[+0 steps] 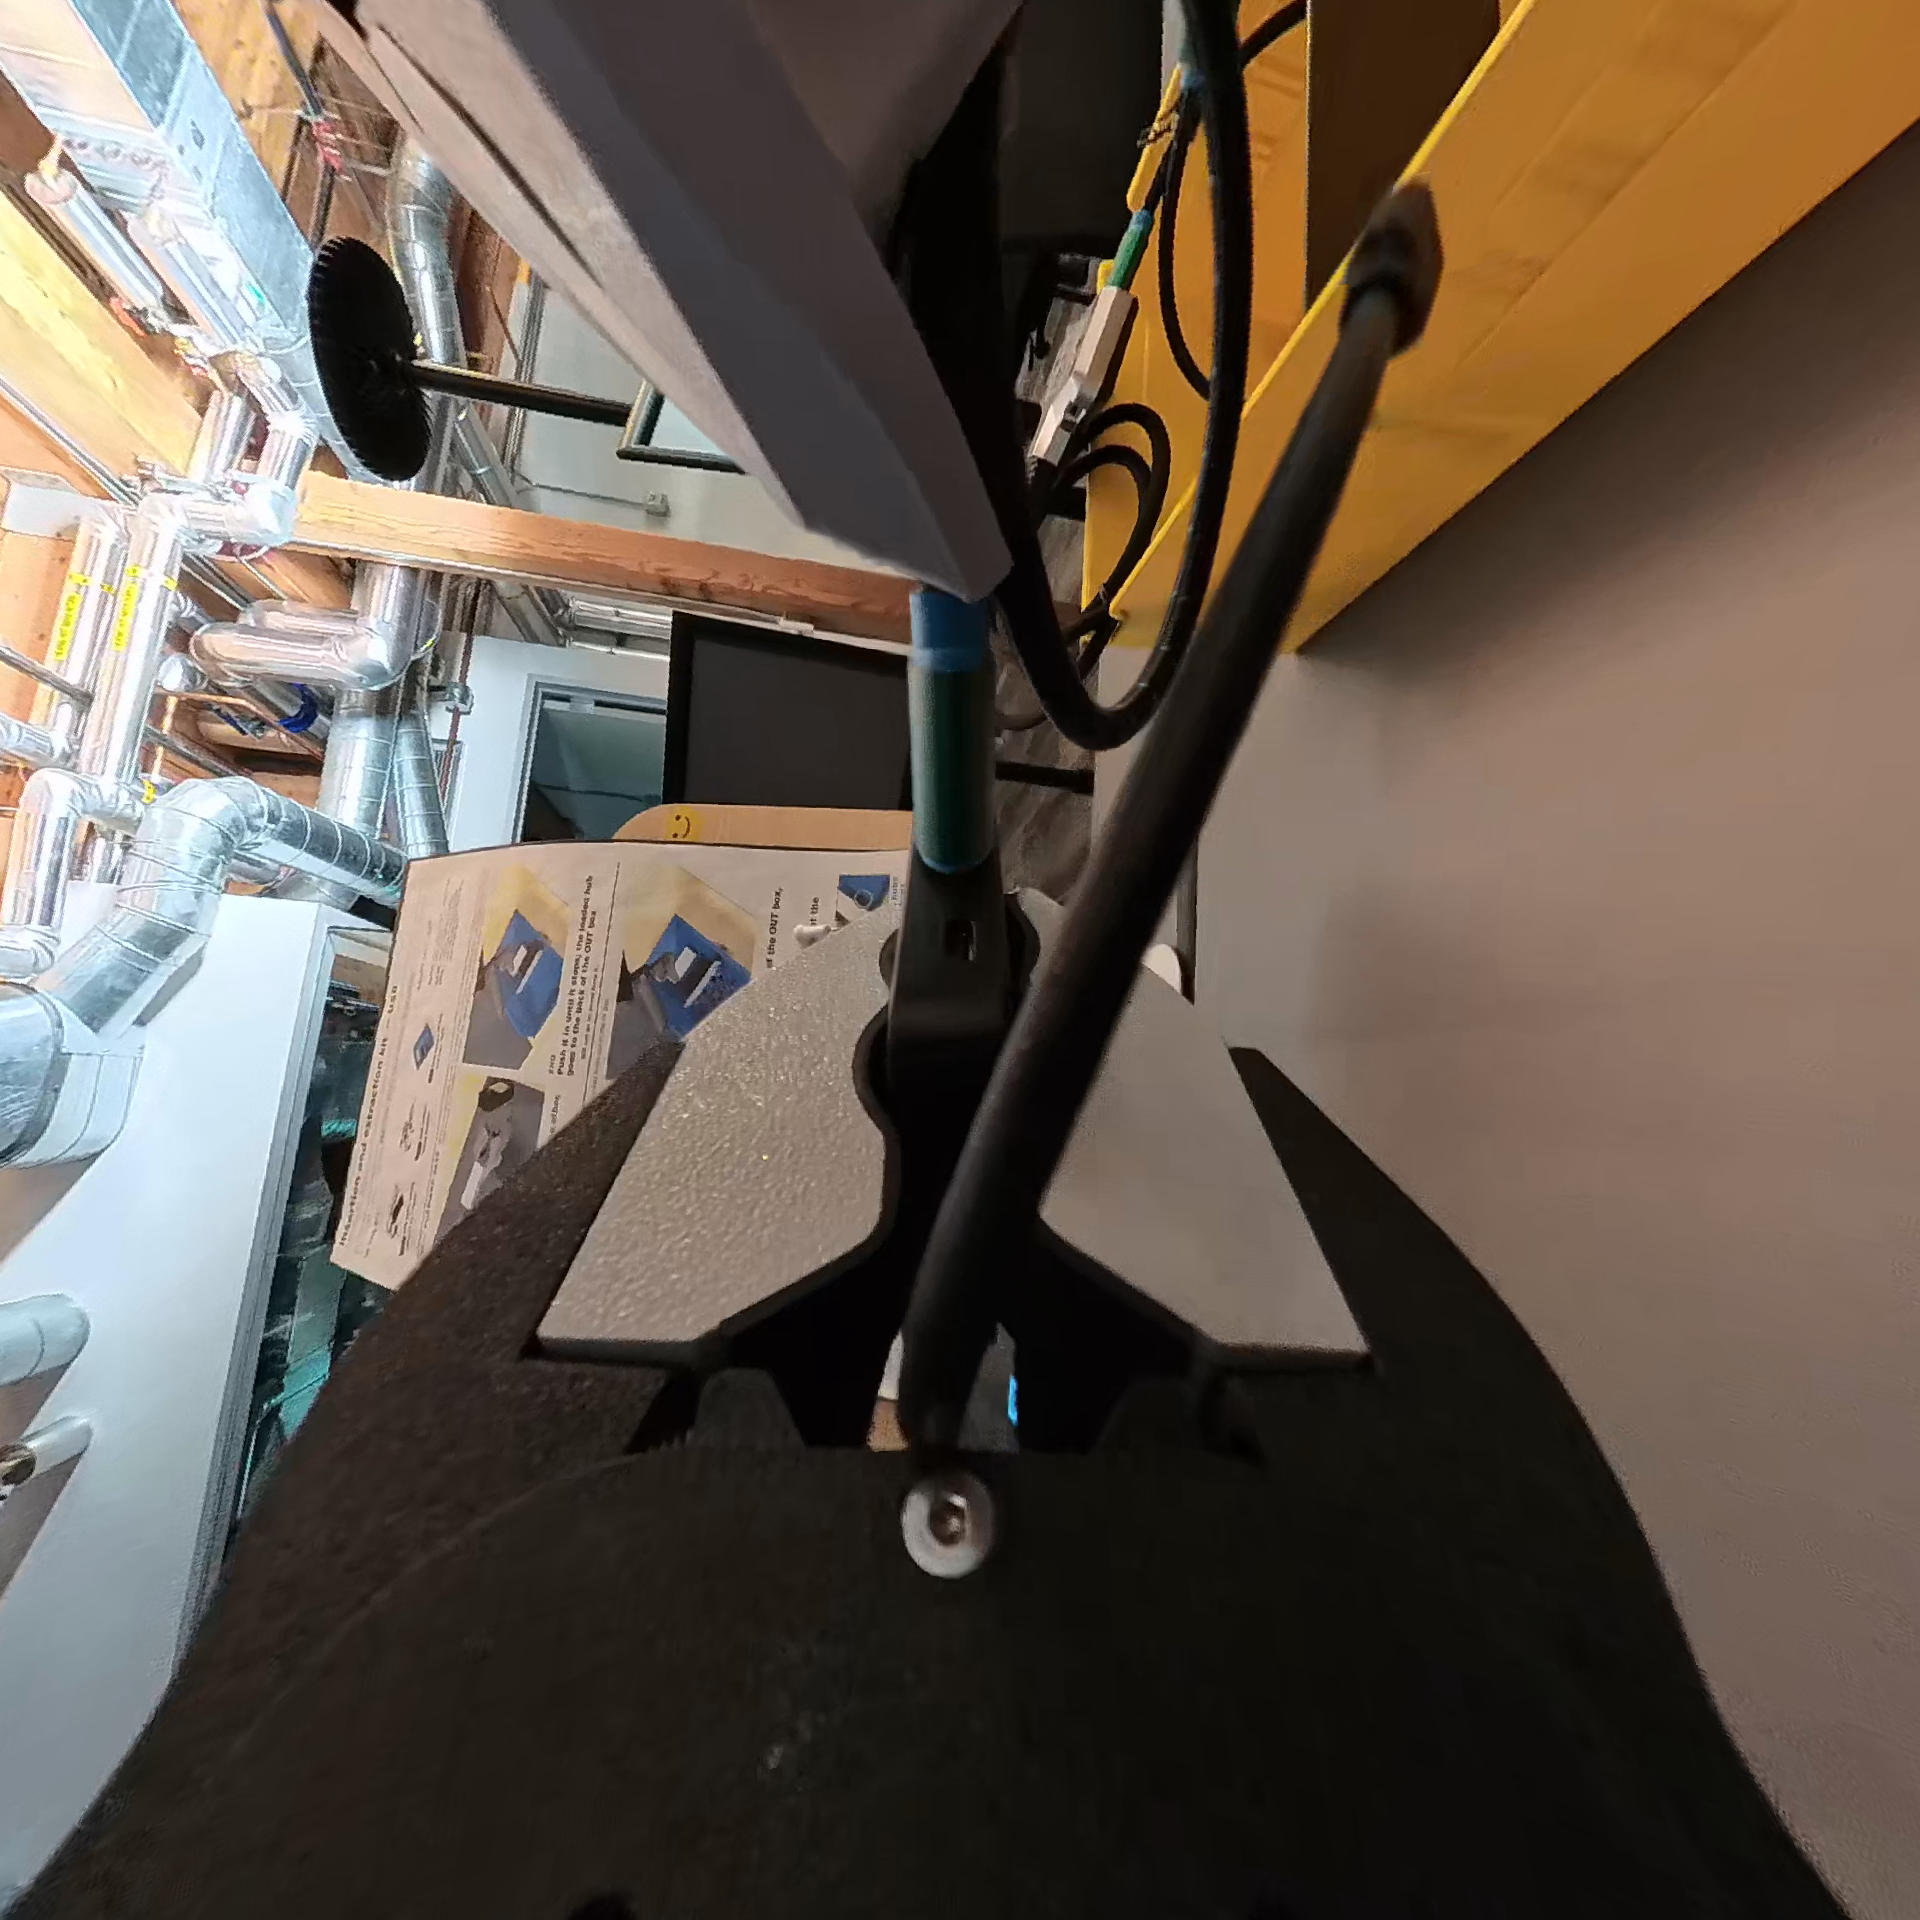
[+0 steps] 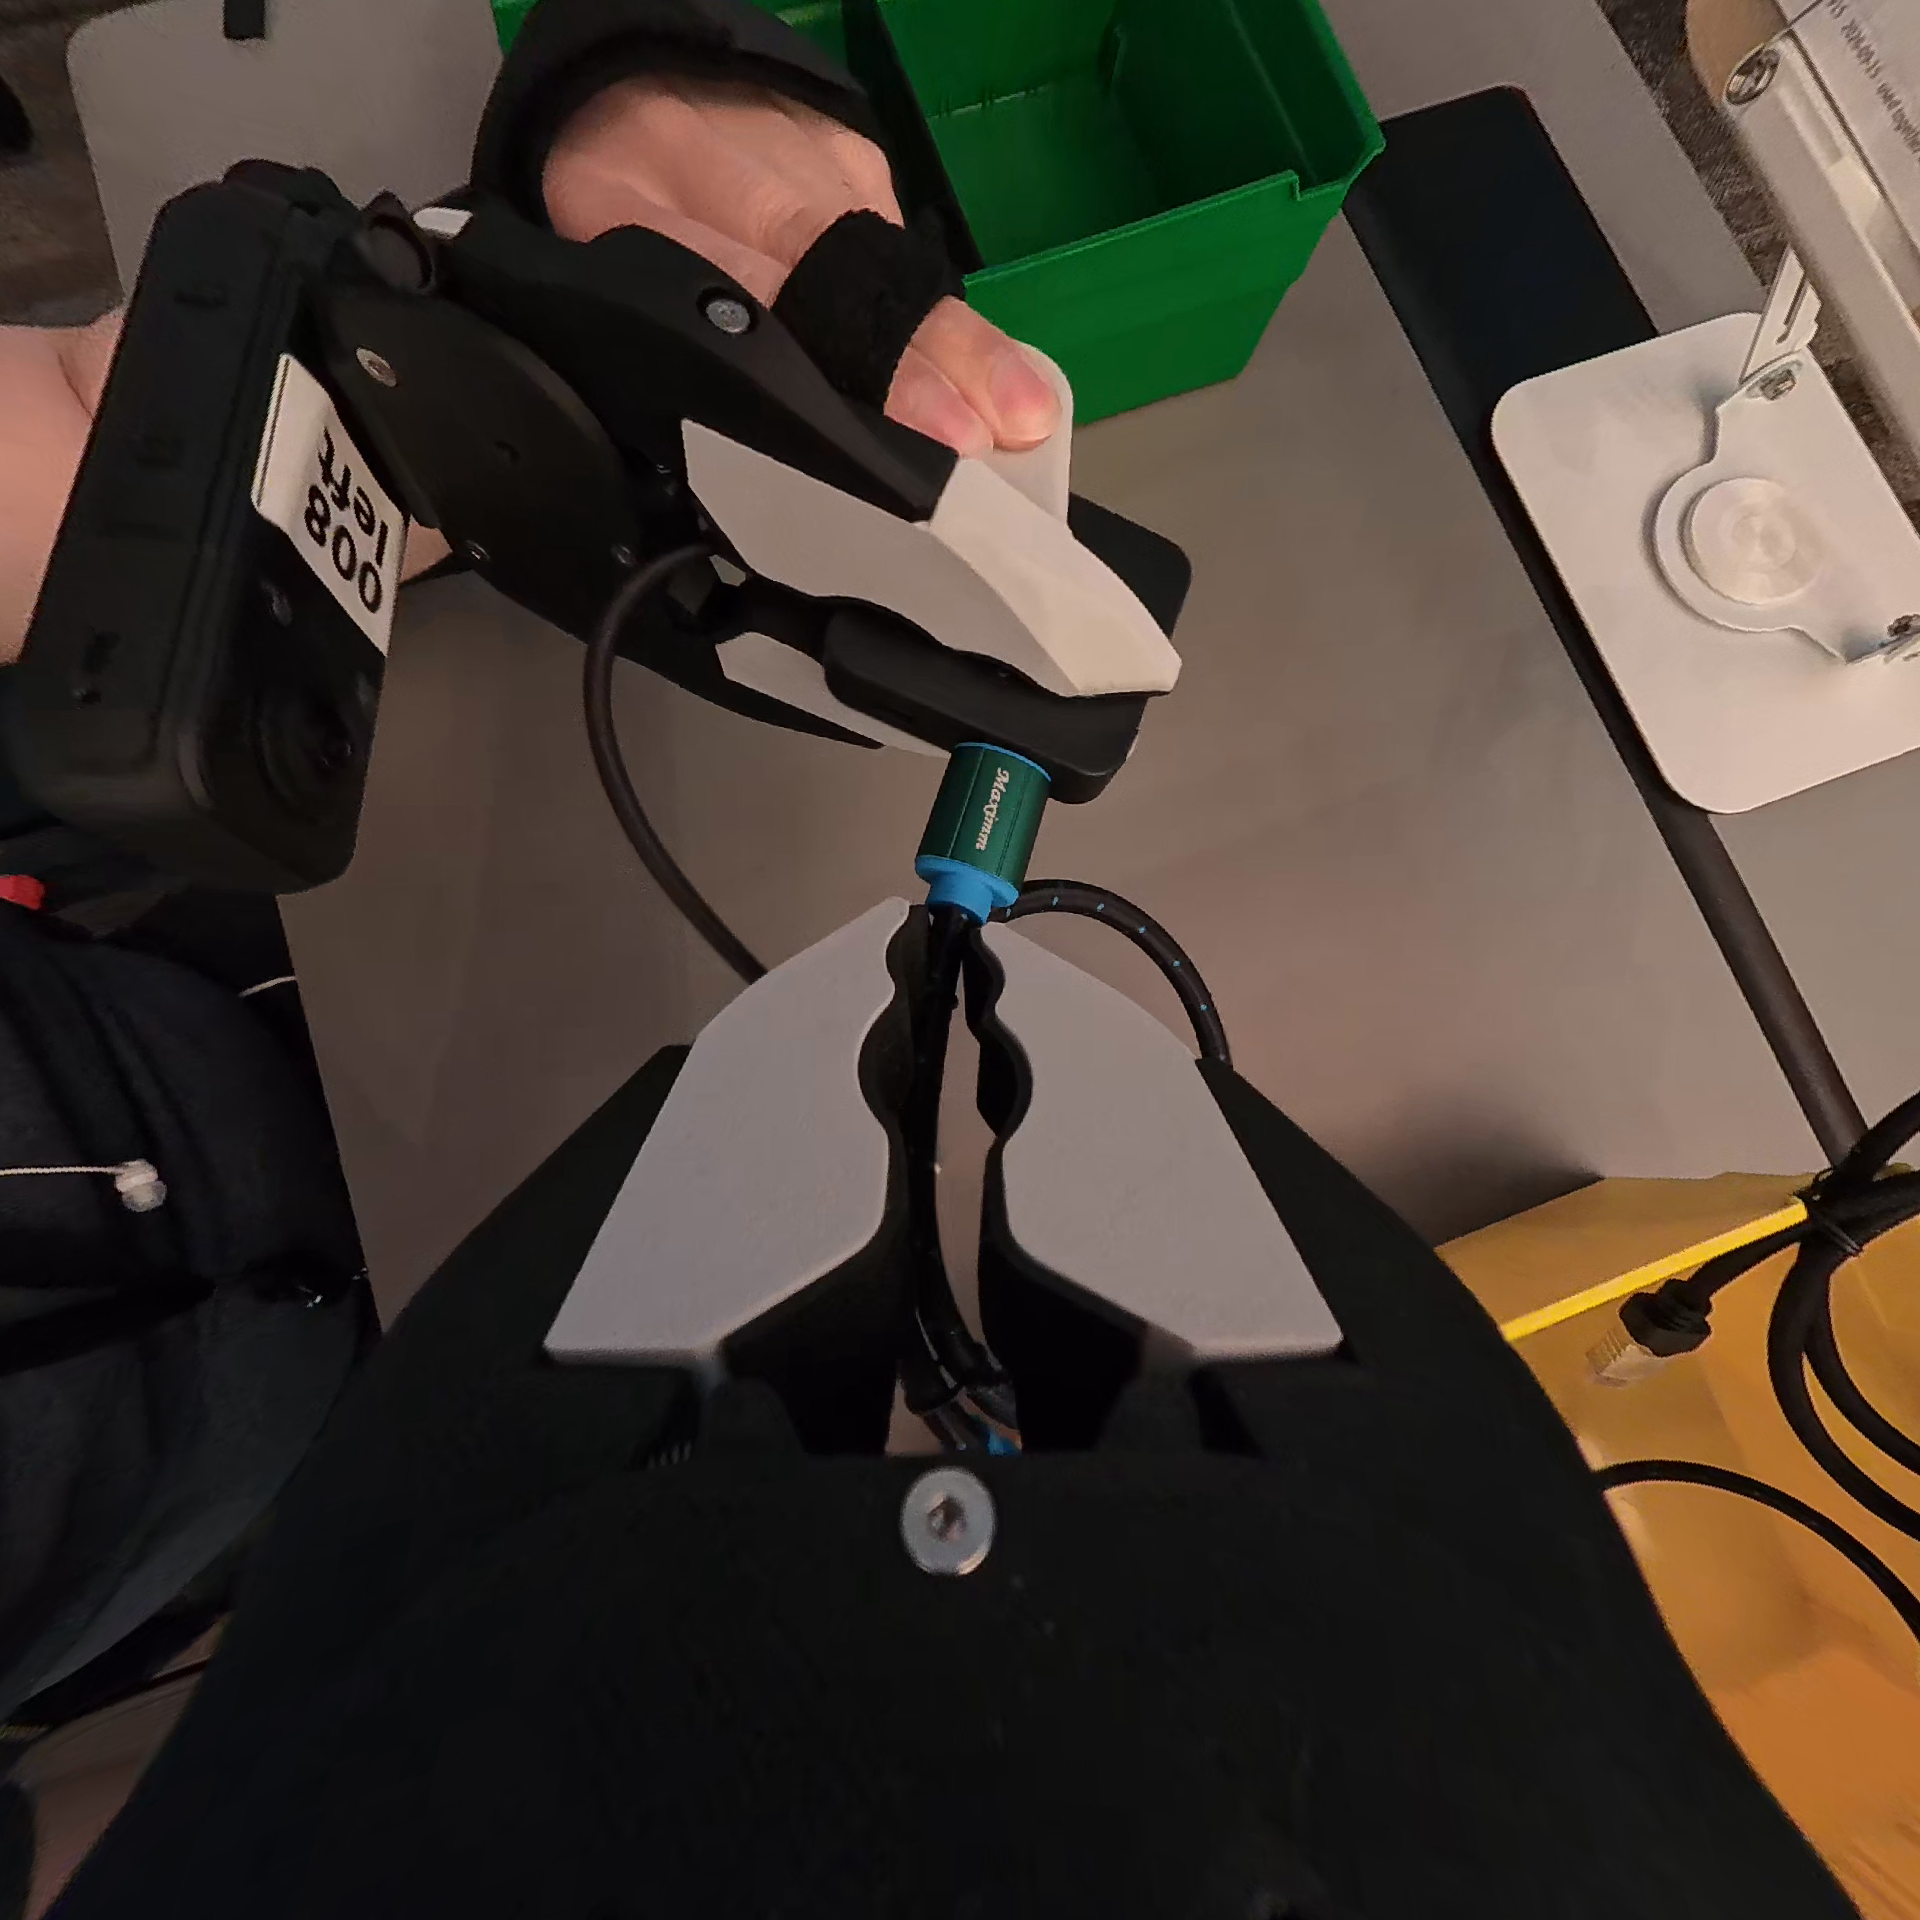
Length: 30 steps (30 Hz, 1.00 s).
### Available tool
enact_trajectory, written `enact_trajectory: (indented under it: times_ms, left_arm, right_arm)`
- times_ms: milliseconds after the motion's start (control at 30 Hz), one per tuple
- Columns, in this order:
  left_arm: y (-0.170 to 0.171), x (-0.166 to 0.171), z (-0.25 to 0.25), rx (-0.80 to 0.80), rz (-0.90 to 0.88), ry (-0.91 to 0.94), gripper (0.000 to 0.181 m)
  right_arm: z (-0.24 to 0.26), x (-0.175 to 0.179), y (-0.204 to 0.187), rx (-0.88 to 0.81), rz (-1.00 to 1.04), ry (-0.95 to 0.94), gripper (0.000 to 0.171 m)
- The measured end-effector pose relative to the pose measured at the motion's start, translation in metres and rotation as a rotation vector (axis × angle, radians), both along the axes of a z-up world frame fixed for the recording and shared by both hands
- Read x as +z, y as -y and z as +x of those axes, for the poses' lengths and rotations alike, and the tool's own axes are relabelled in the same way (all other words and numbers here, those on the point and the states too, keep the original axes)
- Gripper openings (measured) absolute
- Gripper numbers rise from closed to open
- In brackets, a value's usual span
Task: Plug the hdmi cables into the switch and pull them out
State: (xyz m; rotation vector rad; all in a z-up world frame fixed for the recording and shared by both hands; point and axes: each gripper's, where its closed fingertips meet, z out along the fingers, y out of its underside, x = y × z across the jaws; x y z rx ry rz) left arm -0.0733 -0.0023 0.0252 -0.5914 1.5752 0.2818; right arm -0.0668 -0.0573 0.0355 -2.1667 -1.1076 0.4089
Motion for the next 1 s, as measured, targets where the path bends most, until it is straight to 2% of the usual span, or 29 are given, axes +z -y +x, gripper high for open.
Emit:
enact_trajectory:
  times_ms: [167, 267, 333, 500, 700, 833, 1000]
  left_arm:
    - [-0.004, 0.004, -0.002, 0.019, 0.06, 0.0, 0.014]
    - [-0.012, 0.032, -0.013, 0.094, 0.218, 0.058, 0.014]
    - [-0.017, 0.048, -0.022, 0.143, 0.276, 0.095, 0.014]
    - [-0.012, 0.085, -0.038, 0.217, 0.496, 0.237, 0.016]
    - [-0.012, 0.092, -0.044, 0.257, 0.561, 0.229, 0.015]
    - [-0.013, 0.095, -0.047, 0.279, 0.595, 0.227, 0.015]
    - [-0.009, 0.101, -0.052, 0.275, 0.549, 0.279, 0.014]
  right_arm:
    - [-0.001, 0.0, -0.003, -0.004, 0.032, 0.029, 0.008]
    - [-0.006, 0.013, -0.012, -0.008, 0.145, 0.008, 0.008]
    - [-0.012, 0.025, -0.018, 0.011, 0.29, 0.027, 0.008]
    - [-0.022, 0.05, -0.021, 0.019, 0.549, 0.099, 0.008]
    - [-0.027, 0.057, -0.023, 0.045, 0.657, 0.11, 0.008]
    - [-0.029, 0.057, -0.027, 0.02, 0.648, 0.08, 0.008]
    - [-0.035, 0.065, -0.021, 0.002, 0.628, -0.008, 0.006]
